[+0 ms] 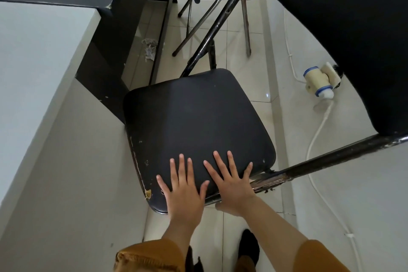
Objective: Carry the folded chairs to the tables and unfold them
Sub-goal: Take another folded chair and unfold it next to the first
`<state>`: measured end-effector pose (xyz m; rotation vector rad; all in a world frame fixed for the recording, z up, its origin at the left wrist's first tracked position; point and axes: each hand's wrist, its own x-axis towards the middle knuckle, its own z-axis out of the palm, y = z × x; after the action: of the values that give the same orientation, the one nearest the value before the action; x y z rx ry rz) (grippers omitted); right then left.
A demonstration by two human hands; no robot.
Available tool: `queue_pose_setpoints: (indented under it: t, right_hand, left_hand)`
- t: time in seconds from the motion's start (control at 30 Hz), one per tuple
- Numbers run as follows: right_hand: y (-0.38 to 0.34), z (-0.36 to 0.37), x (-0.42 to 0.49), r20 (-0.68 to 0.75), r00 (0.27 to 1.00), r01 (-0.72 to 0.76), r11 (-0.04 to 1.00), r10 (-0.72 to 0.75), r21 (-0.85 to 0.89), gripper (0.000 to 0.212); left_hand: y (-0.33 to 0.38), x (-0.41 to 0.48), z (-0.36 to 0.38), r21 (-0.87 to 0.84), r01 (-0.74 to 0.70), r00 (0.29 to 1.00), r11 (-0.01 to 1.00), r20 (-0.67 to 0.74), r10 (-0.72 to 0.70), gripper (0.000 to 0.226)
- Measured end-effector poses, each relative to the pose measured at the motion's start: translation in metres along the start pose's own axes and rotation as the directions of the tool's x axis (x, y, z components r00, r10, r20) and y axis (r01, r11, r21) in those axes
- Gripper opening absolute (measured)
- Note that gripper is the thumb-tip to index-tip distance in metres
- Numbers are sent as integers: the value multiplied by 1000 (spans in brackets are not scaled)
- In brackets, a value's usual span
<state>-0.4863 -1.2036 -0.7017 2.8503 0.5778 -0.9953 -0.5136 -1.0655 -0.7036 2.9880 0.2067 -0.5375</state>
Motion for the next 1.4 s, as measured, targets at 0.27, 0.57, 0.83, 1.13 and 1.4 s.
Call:
queue_pose_setpoints:
  t: [0.27,0.57,0.83,1.13,1.4]
  right_hand:
    - [11,-19,12,51,996,-72,994,68,85,109]
    - [-1,-11,12,118,965,-243,968,235,62,106]
    - [-7,-6,5,134,948,-281,956,290,-78,100]
    - [33,-47,36,9,947,-297,861,322,413,77]
    - [81,-66,73,-44,942,-300,892,334,338,81]
  left_hand:
    - [-25,16,16,149,-206,975,967,113,190,105]
    - [-21,19,6,129,-274,962,953,60,268,101]
    - [-28,24,19,93,-247,963,965,135,234,109]
    - [-30,24,12,77,-277,949,958,178,260,112]
    - [-32,63,-18,-136,94,995,986,-15,-97,68]
